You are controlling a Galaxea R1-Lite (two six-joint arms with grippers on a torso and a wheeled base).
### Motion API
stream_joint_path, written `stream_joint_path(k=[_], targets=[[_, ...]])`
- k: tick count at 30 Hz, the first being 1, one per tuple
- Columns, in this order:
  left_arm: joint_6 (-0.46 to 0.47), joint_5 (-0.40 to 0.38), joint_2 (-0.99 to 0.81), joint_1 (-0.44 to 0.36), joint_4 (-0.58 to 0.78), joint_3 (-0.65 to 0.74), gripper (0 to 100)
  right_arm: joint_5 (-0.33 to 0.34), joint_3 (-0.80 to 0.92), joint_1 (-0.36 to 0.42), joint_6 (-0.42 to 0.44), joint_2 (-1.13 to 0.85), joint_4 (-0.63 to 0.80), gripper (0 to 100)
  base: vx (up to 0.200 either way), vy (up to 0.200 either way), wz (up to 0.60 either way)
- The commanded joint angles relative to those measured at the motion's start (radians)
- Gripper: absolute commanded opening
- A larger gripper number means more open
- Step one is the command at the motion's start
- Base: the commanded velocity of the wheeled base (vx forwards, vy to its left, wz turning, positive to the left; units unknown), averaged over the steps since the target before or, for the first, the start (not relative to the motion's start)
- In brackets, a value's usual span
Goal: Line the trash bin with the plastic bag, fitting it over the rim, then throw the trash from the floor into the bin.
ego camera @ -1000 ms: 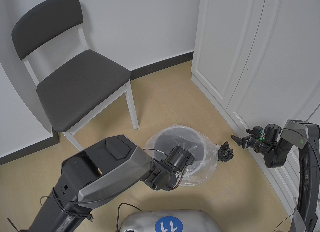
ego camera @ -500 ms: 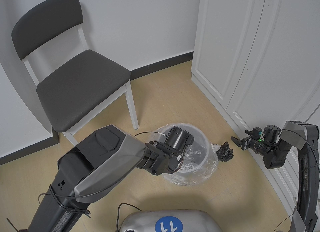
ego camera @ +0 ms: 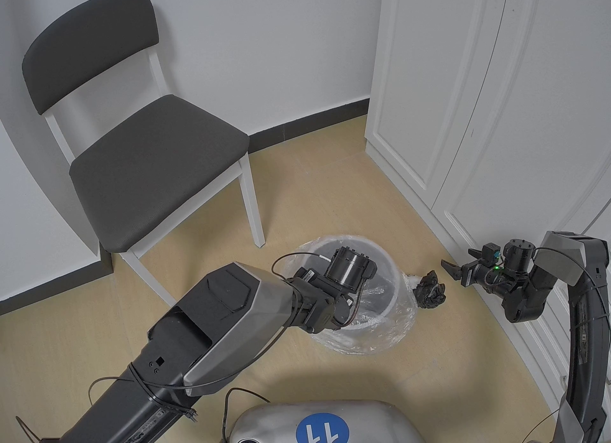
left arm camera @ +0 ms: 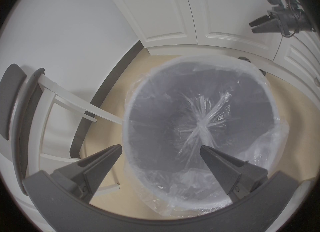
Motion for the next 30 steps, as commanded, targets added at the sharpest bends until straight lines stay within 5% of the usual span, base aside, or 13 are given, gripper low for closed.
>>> stream_joint_path(k=[1, 8, 18, 24, 30], targets=[[-0.005, 0.005, 0.036, 0.003, -0.008, -0.007, 100, 0.002, 0.005, 0.001, -0.001, -0.004, -0.004, 100, 0.0, 0.0, 0.0], [-0.096, 0.012, -0.027, -0.034, 0.026, 0.02, 100, 0.008, 0.071, 0.053, 0.013, -0.107, 0.011, 100, 0.0, 0.0, 0.0], [-0.179, 0.008, -0.186, -0.075, 0.032, 0.281, 100, -0.084, 0.083, 0.15, 0.087, -0.148, 0.04, 100, 0.0, 0.0, 0.0], [-0.295, 0.01, -0.243, -0.077, -0.009, 0.298, 100, -0.337, 0.046, 0.292, 0.087, -0.165, 0.12, 100, 0.0, 0.0, 0.0], [-0.441, 0.008, -0.407, -0.075, -0.014, 0.471, 100, -0.45, -0.044, 0.4, 0.082, -0.174, 0.252, 100, 0.0, 0.0, 0.0]])
